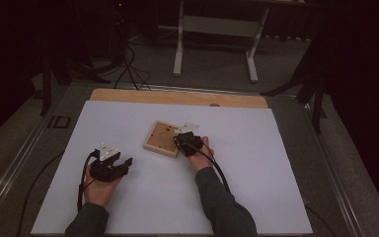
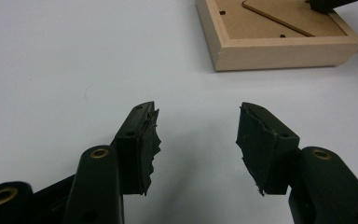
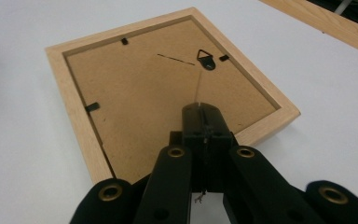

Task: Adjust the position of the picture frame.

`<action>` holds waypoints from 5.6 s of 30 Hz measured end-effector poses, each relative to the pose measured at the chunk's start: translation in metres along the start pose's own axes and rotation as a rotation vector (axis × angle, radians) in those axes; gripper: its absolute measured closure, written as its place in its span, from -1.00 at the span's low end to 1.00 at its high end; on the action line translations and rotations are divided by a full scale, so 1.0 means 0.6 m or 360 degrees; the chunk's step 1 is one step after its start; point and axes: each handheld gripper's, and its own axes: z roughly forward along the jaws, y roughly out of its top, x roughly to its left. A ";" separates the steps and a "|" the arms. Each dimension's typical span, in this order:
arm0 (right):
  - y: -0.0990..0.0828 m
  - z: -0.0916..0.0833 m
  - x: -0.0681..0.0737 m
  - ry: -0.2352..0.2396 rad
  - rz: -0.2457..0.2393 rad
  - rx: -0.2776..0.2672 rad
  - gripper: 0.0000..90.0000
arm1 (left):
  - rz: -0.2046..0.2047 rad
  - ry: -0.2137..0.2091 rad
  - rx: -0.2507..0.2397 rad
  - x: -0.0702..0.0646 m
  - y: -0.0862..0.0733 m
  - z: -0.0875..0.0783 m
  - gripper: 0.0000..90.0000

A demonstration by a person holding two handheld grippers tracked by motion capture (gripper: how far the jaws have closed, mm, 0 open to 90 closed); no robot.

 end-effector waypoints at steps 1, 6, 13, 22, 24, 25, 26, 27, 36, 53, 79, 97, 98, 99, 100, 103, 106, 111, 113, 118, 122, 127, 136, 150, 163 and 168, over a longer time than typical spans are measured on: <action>-0.001 -0.001 0.002 0.0003 -0.0003 -0.0004 1.00 | 0.0003 -0.0001 0.0000 0.000 0.000 0.000 0.04; -0.008 -0.009 0.010 0.0019 -0.0024 -0.0014 1.00 | 0.0006 -0.0003 0.0002 -0.001 0.000 0.000 0.04; -0.011 -0.020 0.024 0.0047 -0.0071 0.0014 1.00 | 0.0011 -0.0004 0.0004 -0.002 0.000 0.001 0.04; -0.019 -0.030 0.042 0.0071 -0.0100 -0.0002 1.00 | 0.0016 -0.0008 0.0007 -0.004 0.000 0.002 0.04; -0.020 -0.033 0.048 0.0082 -0.0121 0.0007 1.00 | 0.0023 -0.0008 0.0013 -0.004 0.000 0.002 0.04; -0.020 -0.033 0.049 0.0085 -0.0119 0.0012 1.00 | 0.0024 -0.0008 0.0013 -0.005 0.000 0.002 0.04; -0.020 -0.034 0.051 0.0085 -0.0115 0.0016 1.00 | 0.0023 -0.0008 0.0011 -0.005 0.000 0.002 0.04; -0.020 -0.035 0.053 0.0089 -0.0123 0.0014 1.00 | 0.0023 -0.0010 0.0012 -0.005 0.000 0.002 0.04; -0.023 -0.042 0.072 0.0159 -0.0125 0.0009 1.00 | 0.0026 -0.0028 0.0013 -0.007 -0.001 0.003 0.07; -0.019 -0.055 0.038 0.0117 -0.0102 -0.0017 1.00 | 0.0054 -0.0064 0.0020 -0.018 0.001 0.008 0.19; -0.031 -0.025 -0.014 -0.0041 0.0039 0.0053 1.00 | 0.0107 -0.0125 0.0079 -0.039 0.008 0.038 0.88; -0.043 -0.044 -0.010 0.0082 0.0060 0.0080 0.99 | 0.0076 -0.0218 0.0119 -0.052 0.011 0.044 0.98; -0.044 -0.045 -0.010 0.0088 0.0063 0.0080 1.00 | 0.0077 -0.0225 0.0121 -0.054 0.011 0.045 0.98; -0.045 -0.046 -0.009 0.0093 0.0059 0.0082 1.00 | 0.0082 -0.0229 0.0127 -0.057 0.011 0.046 0.98; -0.045 -0.047 -0.008 0.0098 0.0060 0.0085 1.00 | 0.0087 -0.0226 0.0132 -0.059 0.010 0.047 0.98; -0.048 -0.051 -0.007 0.0101 0.0058 0.0087 1.00 | 0.0078 -0.0228 0.0138 -0.058 0.010 0.047 0.99; -0.052 -0.056 -0.007 0.0109 0.0053 0.0096 1.00 | 0.0087 -0.0206 0.0145 -0.061 0.011 0.047 0.99; -0.057 -0.067 -0.001 0.0114 0.0021 0.0106 1.00 | 0.0105 -0.0185 0.0154 -0.067 0.012 0.050 0.99; -0.060 -0.072 0.000 0.0118 0.0018 0.0110 1.00 | 0.0112 -0.0175 0.0158 -0.069 0.013 0.051 0.99; -0.067 -0.081 0.004 0.0118 0.0002 0.0111 1.00 | 0.0121 -0.0142 0.0151 -0.073 0.017 0.057 0.99; -0.072 -0.088 0.008 0.0115 -0.0010 0.0112 1.00 | 0.0115 -0.0131 0.0141 -0.076 0.020 0.062 0.99; -0.078 -0.099 0.011 0.0114 -0.0007 0.0086 1.00 | 0.0121 -0.0159 0.0142 -0.079 0.021 0.062 0.99; -0.093 -0.113 0.014 0.0147 -0.0005 0.0063 0.99 | 0.0138 -0.0196 0.0150 -0.081 0.016 0.061 0.99; -0.107 -0.121 0.021 0.0140 -0.0009 0.0082 1.00 | 0.0207 -0.0178 0.0151 -0.088 0.013 0.058 0.99; -0.112 -0.128 0.032 0.0121 -0.0031 0.0074 1.00 | 0.0207 -0.0163 0.0125 -0.086 0.015 0.065 0.99; -0.113 -0.127 0.033 0.0122 -0.0019 0.0068 0.99 | 0.0209 -0.0163 0.0125 -0.085 0.017 0.066 0.99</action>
